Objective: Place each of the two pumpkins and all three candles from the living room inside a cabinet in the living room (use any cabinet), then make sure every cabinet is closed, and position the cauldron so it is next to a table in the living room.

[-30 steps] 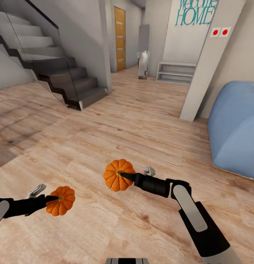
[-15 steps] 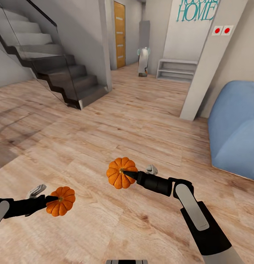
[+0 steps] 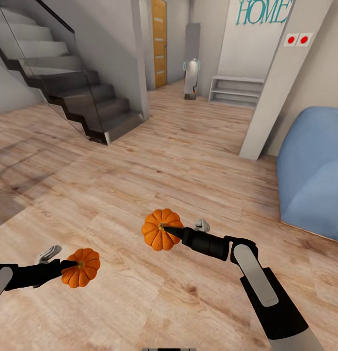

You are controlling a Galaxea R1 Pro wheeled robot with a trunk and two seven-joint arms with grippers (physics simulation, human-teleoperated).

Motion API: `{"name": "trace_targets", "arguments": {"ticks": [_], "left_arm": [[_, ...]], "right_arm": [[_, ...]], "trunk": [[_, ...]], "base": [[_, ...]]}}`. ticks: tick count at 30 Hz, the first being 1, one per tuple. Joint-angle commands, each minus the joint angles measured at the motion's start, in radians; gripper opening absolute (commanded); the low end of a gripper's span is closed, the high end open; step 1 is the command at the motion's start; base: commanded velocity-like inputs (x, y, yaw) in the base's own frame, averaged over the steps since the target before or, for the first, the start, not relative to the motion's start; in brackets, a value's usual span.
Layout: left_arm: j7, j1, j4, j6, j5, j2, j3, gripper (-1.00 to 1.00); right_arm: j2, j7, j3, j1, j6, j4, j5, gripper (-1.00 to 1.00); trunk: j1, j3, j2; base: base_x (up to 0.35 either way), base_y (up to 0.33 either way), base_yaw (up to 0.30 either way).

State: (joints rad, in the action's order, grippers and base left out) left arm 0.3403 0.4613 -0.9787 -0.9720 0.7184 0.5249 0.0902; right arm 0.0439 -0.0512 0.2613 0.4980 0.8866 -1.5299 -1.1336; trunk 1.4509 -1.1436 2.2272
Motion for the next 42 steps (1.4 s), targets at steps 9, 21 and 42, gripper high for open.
{"name": "trace_targets", "arguments": {"ticks": [9,21,42], "left_arm": [[0.007,0.000,0.000,-0.005,-0.007,0.000,0.002,-1.00],[0.006,0.000,0.000,-0.004,-0.008,0.000,0.000,-1.00],[0.008,0.000,0.000,-0.004,-0.007,0.000,0.000,-1.00]], "right_arm": [[0.001,-0.006,0.001,0.001,0.002,-0.001,-0.006,-1.00],[0.001,-0.006,0.001,0.001,0.002,-0.001,-0.005,-1.00],[-0.001,-0.006,0.003,0.001,0.002,0.000,-0.004,-1.00]], "trunk": [[-0.035,0.039,-0.063],[-0.081,0.094,-0.147],[-0.119,0.157,-0.217]], "base": [[0.000,0.000,0.121],[0.000,0.000,0.172],[0.000,0.000,0.175]]}}
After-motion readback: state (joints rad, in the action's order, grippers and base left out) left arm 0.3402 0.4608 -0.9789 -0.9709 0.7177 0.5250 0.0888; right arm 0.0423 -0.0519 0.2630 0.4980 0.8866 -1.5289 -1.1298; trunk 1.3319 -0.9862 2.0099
